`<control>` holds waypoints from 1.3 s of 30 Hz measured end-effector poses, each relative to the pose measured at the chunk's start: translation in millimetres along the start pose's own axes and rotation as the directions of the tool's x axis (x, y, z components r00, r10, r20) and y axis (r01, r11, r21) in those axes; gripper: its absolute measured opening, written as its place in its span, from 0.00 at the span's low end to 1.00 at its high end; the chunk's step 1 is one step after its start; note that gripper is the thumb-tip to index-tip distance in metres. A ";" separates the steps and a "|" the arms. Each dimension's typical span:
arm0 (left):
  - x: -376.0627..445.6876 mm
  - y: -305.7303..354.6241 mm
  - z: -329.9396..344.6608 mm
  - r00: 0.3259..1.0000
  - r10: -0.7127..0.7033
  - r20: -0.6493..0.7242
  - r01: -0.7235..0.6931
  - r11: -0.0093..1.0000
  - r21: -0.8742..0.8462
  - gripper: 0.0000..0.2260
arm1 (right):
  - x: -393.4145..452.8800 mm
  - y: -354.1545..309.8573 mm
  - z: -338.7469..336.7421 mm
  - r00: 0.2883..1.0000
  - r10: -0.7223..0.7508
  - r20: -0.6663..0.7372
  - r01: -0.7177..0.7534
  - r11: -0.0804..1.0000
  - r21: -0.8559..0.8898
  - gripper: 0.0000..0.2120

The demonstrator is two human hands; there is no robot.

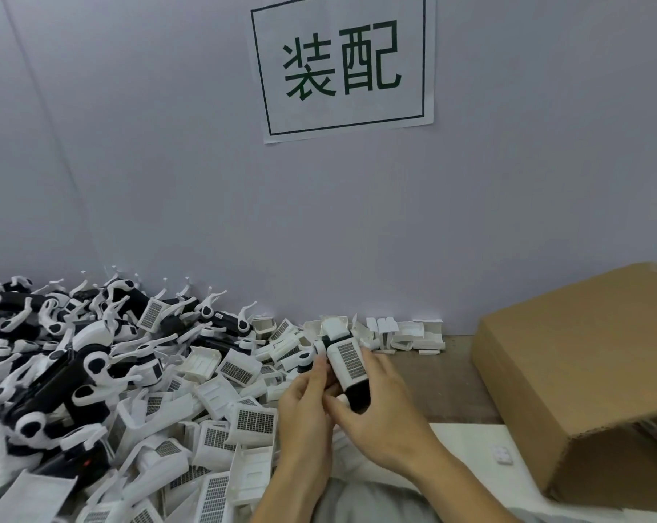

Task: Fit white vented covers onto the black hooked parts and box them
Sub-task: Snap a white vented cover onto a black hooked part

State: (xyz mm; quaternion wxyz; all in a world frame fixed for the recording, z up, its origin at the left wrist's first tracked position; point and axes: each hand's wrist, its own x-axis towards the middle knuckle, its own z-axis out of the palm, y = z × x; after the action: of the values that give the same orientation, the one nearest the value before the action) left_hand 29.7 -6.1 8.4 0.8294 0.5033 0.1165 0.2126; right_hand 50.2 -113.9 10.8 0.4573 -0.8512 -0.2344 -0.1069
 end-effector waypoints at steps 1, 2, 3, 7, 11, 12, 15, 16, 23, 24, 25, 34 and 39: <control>0.3 0.5 0.2 1.000 0.001 0.026 -0.001 1.000 0.000 0.16 | 0.1 -0.4 -0.8 1.000 0.022 -0.010 -0.022 0.999 -0.036 0.38; 0.2 1.0 0.3 0.999 0.008 0.042 -0.008 1.000 0.020 0.16 | -0.1 -1.1 -2.9 0.998 0.041 -0.045 -0.042 0.999 -0.018 0.38; -0.6 1.7 0.4 0.999 0.021 0.049 -0.023 0.999 0.046 0.16 | 1.1 -0.8 -6.2 0.994 0.060 -0.087 -0.056 0.997 0.050 0.33; -3.1 3.7 -0.7 0.981 0.194 -0.003 -0.189 0.958 0.214 0.07 | 5.1 5.7 -27.6 0.953 0.277 -0.124 -0.185 0.854 0.487 0.06; -7.0 5.8 -1.5 0.969 0.248 -0.010 -0.237 0.934 0.269 0.01 | 7.3 15.9 -37.8 0.897 0.439 0.051 -0.347 0.626 0.698 0.12; -7.0 5.9 -1.4 0.971 0.240 -0.010 -0.229 0.938 0.262 0.01 | 7.2 16.4 -37.7 0.898 0.434 0.076 -0.356 0.611 0.707 0.11; -5.6 5.7 -1.7 0.980 0.199 -0.020 -0.189 0.951 0.243 0.02 | 9.1 16.2 -38.2 0.915 0.383 0.127 -0.360 0.631 0.687 0.07; -4.5 4.7 -2.3 0.981 0.193 -0.033 -0.179 0.953 0.245 0.02 | 9.0 14.7 -41.1 0.922 0.358 0.148 -0.363 0.664 0.654 0.09; -1.9 5.0 -1.7 0.995 0.094 -0.024 -0.087 0.975 0.203 0.10 | 11.9 1.4 -74.7 0.973 0.052 0.225 -0.075 0.993 0.094 0.22; -2.6 5.0 -1.3 0.997 0.079 0.010 -0.079 0.974 0.214 0.10 | 12.7 -0.4 -76.3 0.973 -0.009 0.229 0.007 1.000 0.008 0.22; -3.4 4.6 -0.9 0.997 0.072 0.041 -0.079 0.971 0.225 0.10 | 13.1 -1.9 -76.7 0.971 -0.052 0.235 0.066 0.996 -0.053 0.22; -5.7 6.6 -1.3 0.989 0.146 0.037 -0.150 0.968 0.203 0.06 | 16.0 3.0 -62.6 0.969 -0.177 0.172 0.233 0.885 -0.403 0.27; -3.0 7.4 -2.6 0.985 0.160 -0.064 -0.150 0.978 0.144 0.12 | 11.3 4.9 -72.5 0.985 -0.068 0.160 0.099 0.976 -0.194 0.18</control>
State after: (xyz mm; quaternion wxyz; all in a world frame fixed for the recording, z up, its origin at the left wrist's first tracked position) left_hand 24.3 -2.5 13.7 0.7685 0.5587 0.1226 0.2868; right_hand 64.8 -172.8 52.2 0.3446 -0.8881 -0.2923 -0.0837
